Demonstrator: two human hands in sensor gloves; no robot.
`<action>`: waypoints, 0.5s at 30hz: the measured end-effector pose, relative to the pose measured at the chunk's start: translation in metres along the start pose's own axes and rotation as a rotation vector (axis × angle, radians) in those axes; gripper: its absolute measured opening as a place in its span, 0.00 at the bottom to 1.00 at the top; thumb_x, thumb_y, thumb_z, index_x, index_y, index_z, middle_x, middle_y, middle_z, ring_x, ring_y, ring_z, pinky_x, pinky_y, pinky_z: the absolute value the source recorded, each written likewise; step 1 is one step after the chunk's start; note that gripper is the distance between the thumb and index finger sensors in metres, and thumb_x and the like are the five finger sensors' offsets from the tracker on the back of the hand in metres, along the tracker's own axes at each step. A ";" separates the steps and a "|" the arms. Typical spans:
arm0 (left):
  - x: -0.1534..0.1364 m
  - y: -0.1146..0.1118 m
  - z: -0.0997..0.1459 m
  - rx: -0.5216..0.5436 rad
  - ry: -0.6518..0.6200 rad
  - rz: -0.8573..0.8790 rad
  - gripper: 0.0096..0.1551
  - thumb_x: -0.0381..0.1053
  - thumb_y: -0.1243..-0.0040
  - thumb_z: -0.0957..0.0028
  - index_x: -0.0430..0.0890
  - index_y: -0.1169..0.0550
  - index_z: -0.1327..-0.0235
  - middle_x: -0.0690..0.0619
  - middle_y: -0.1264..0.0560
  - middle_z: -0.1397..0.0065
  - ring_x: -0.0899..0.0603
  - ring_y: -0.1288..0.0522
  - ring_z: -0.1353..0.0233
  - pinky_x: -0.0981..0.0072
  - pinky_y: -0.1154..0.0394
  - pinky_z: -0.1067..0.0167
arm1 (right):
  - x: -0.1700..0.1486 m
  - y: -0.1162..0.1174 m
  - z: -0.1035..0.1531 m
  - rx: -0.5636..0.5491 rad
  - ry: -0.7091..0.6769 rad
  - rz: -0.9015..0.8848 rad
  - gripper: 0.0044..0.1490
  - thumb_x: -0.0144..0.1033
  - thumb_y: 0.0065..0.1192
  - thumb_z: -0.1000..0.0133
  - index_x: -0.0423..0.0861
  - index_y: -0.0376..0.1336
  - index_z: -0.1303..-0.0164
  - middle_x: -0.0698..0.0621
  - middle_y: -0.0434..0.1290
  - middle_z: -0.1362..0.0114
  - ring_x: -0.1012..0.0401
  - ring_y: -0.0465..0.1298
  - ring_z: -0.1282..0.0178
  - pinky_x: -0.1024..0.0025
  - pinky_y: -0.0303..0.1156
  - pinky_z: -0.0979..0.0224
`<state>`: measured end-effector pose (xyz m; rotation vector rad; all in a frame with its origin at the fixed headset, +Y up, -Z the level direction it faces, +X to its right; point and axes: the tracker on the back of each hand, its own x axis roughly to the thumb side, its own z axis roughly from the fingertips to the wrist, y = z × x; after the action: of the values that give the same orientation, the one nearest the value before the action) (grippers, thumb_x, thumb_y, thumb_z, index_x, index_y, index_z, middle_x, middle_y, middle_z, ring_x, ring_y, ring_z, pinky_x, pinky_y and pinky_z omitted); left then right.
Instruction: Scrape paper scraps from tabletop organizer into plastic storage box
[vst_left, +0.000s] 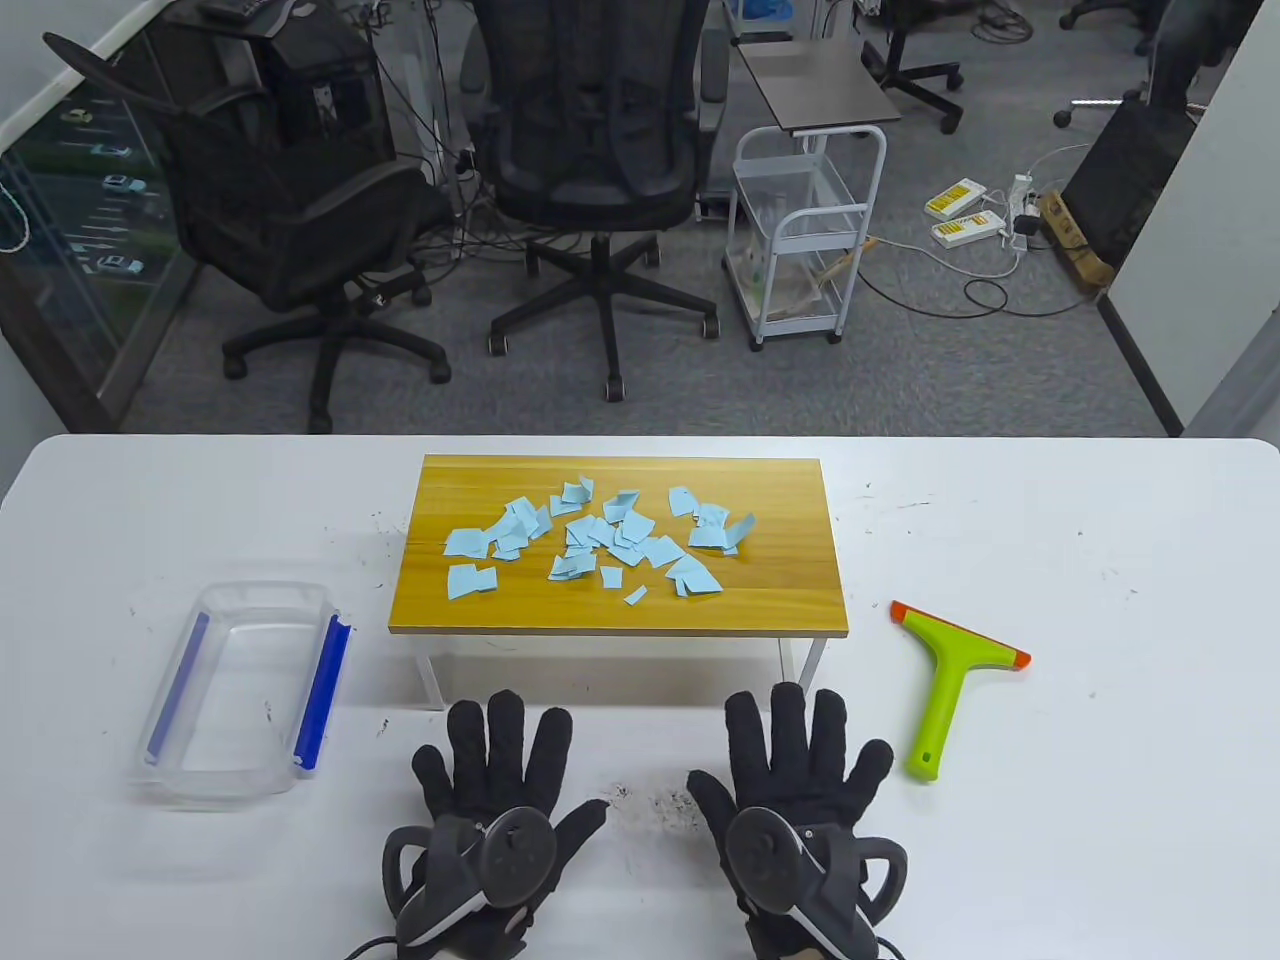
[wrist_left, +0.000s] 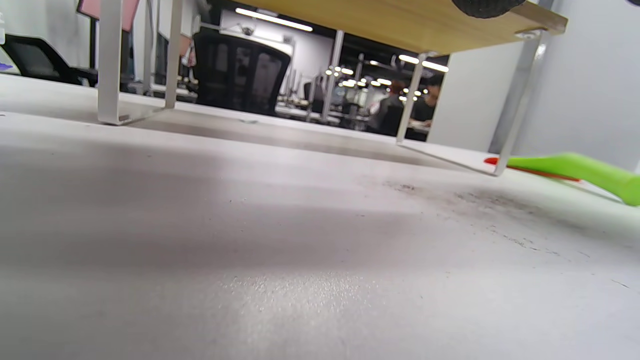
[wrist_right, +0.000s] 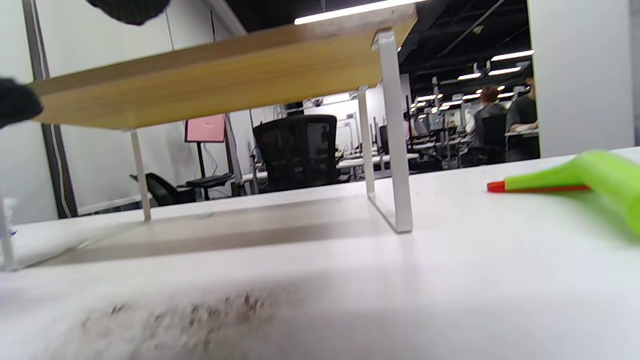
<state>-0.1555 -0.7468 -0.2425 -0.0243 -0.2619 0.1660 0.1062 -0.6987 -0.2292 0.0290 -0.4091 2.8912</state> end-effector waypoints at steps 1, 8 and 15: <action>0.000 0.000 0.000 -0.001 0.000 0.003 0.51 0.73 0.59 0.33 0.52 0.60 0.08 0.34 0.68 0.10 0.20 0.72 0.19 0.13 0.64 0.34 | -0.002 -0.005 -0.001 -0.018 0.014 -0.003 0.48 0.61 0.56 0.50 0.55 0.50 0.20 0.42 0.49 0.13 0.35 0.45 0.15 0.19 0.37 0.31; -0.002 0.001 -0.001 0.000 0.004 0.014 0.51 0.73 0.59 0.33 0.51 0.59 0.08 0.34 0.68 0.10 0.20 0.72 0.19 0.13 0.64 0.34 | -0.048 -0.044 -0.024 -0.070 0.168 -0.053 0.47 0.60 0.56 0.49 0.54 0.51 0.20 0.41 0.51 0.14 0.35 0.49 0.16 0.20 0.41 0.30; -0.004 0.002 -0.001 0.007 0.007 0.023 0.50 0.73 0.59 0.33 0.51 0.59 0.08 0.34 0.68 0.09 0.19 0.71 0.19 0.13 0.64 0.34 | -0.118 -0.037 -0.053 0.067 0.403 -0.112 0.46 0.58 0.55 0.48 0.54 0.49 0.20 0.40 0.50 0.14 0.35 0.47 0.16 0.20 0.40 0.30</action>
<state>-0.1590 -0.7457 -0.2449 -0.0211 -0.2542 0.1898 0.2296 -0.6745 -0.2760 -0.4944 -0.2264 2.7044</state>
